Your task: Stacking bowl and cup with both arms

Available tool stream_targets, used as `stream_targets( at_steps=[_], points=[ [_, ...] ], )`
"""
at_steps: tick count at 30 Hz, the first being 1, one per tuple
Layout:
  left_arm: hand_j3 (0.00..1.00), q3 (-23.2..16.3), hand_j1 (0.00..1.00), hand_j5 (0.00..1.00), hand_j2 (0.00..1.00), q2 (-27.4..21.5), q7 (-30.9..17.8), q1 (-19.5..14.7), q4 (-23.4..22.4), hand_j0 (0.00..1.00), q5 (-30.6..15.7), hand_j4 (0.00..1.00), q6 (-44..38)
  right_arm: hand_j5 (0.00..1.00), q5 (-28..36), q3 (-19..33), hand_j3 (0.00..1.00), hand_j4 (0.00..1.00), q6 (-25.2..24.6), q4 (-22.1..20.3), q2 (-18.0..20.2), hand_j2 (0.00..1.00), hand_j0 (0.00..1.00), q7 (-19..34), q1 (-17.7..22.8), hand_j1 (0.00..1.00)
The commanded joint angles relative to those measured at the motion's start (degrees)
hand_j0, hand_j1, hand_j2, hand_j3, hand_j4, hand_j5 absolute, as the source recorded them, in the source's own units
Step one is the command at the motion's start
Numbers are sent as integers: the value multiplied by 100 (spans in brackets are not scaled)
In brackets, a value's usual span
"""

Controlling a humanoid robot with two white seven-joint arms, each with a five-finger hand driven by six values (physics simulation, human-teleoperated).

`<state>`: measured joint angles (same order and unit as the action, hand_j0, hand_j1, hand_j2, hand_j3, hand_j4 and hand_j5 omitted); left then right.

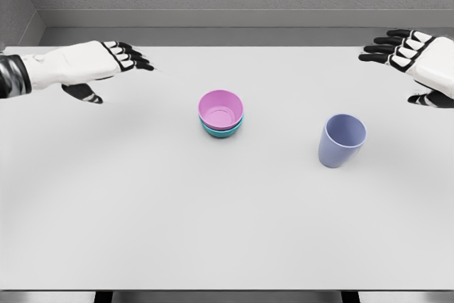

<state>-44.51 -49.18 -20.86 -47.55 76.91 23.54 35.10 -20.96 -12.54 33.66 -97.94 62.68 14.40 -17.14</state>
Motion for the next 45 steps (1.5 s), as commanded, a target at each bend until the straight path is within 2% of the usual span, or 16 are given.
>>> stream_targets(
  at_steps=[1,3,6,7,11,12,13,15,17,24,30,33,40,45],
  points=[
    [100,22,100,100,100,-215,3,0,-1,100,-227,100,-10,100,4,-21,100,100,-299,-41,-37,100,100,1065,-26,100],
    [100,31,100,100,100,-224,3,-9,-1,100,-236,100,-10,100,4,-38,100,100,-308,-76,-37,100,100,1531,-185,100],
    [100,57,100,100,100,-268,12,-9,-1,100,-244,100,-10,100,4,-99,100,100,-202,-120,-37,100,100,1777,-316,100],
    [100,57,100,100,100,-277,12,-9,-1,100,-253,100,-10,100,4,-187,100,100,-18,-235,-37,100,100,1812,-475,100],
    [100,57,100,100,100,-277,21,0,-10,100,-244,100,-10,100,74,-310,100,100,-35,-243,-72,100,100,1803,-615,100],
    [100,66,100,100,100,-277,21,0,-10,100,-244,100,-10,100,259,-582,100,100,-44,-243,-90,100,100,1803,-782,100],
    [100,66,100,100,100,-268,21,0,-1,100,-236,100,-10,100,373,-968,100,100,-79,-243,-186,100,100,1821,-1115,100],
    [100,66,100,100,100,-259,3,0,-10,100,-227,100,-10,100,400,-1391,100,100,-123,-208,-265,100,100,1821,-1310,100],
    [100,66,100,100,100,-268,3,0,-1,100,-227,100,-10,100,470,-1726,100,100,-369,-208,-292,100,100,1821,-1319,100],
    [100,75,100,100,100,-268,3,0,-1,100,-227,100,-10,100,567,-1875,100,100,-316,-155,-292,100,100,1830,-1319,100],
    [100,75,100,100,100,-268,3,9,17,100,-227,100,-10,100,567,-2095,100,100,-317,205,-292,100,100,1821,-1319,100],
    [100,75,100,100,100,-259,3,9,17,100,-218,100,-10,100,567,-2104,100,100,-343,205,-318,100,100,1821,-1327,100],
    [100,83,100,100,100,-259,-6,26,8,100,-209,100,-10,100,567,-2350,100,100,-404,231,-441,100,100,1821,-1617,100],
    [100,83,100,100,100,-268,-6,26,8,100,-209,100,-10,100,567,-2648,100,100,-404,521,-547,100,100,1821,-1820,100]
  ],
)
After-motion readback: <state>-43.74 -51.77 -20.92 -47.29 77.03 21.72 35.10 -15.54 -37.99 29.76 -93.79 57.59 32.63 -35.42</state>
